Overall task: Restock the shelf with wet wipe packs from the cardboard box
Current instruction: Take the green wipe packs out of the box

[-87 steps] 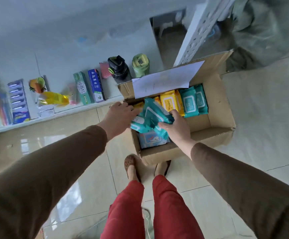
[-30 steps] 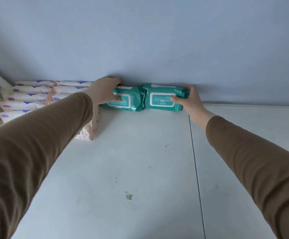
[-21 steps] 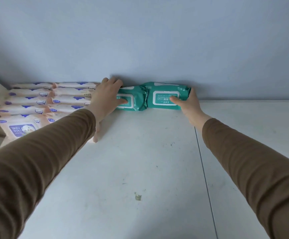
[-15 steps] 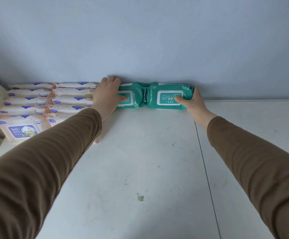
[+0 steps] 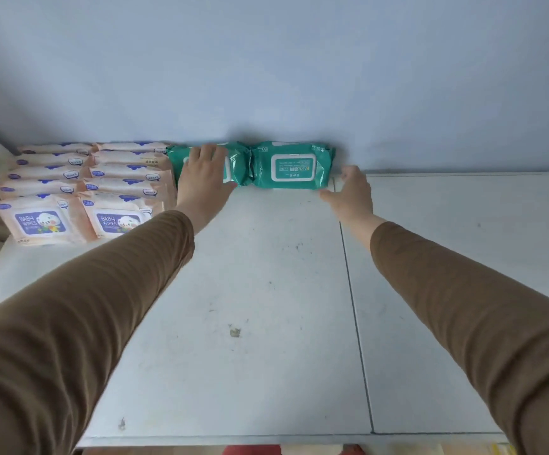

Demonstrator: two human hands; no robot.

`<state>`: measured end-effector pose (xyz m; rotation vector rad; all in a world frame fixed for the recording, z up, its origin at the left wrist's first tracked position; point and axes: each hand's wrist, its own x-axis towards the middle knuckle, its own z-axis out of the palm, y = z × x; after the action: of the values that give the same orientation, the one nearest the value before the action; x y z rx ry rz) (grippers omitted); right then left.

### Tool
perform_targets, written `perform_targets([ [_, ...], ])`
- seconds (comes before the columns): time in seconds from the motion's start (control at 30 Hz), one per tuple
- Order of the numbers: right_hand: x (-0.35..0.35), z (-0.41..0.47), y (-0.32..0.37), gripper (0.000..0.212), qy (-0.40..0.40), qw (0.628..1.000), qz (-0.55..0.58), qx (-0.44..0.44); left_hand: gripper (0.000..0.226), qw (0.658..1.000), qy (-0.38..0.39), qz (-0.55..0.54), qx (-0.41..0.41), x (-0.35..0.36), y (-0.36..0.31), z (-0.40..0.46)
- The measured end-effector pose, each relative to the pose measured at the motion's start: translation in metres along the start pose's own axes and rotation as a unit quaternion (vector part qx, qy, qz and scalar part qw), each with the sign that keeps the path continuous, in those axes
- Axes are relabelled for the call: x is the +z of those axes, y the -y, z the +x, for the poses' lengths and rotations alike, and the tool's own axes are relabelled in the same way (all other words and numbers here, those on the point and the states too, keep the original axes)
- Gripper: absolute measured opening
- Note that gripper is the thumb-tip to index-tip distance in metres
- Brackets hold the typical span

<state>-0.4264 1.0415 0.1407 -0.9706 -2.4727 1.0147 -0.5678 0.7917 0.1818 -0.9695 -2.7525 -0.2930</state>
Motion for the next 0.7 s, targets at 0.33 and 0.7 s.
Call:
perform_targets([
  [0.33,-0.136,-0.124,-0.100,0.047,0.125,0.966,-0.133,-0.182,0.048,0.993,0.096,-0.066,-0.016,-0.003,-0.180,-0.141],
  [0.7,-0.293,-0.271,-0.229,0.039,0.105,0.971,-0.111,-0.186,0.047,0.983,0.120,-0.122,0.069,-0.023,-0.369,-0.278],
])
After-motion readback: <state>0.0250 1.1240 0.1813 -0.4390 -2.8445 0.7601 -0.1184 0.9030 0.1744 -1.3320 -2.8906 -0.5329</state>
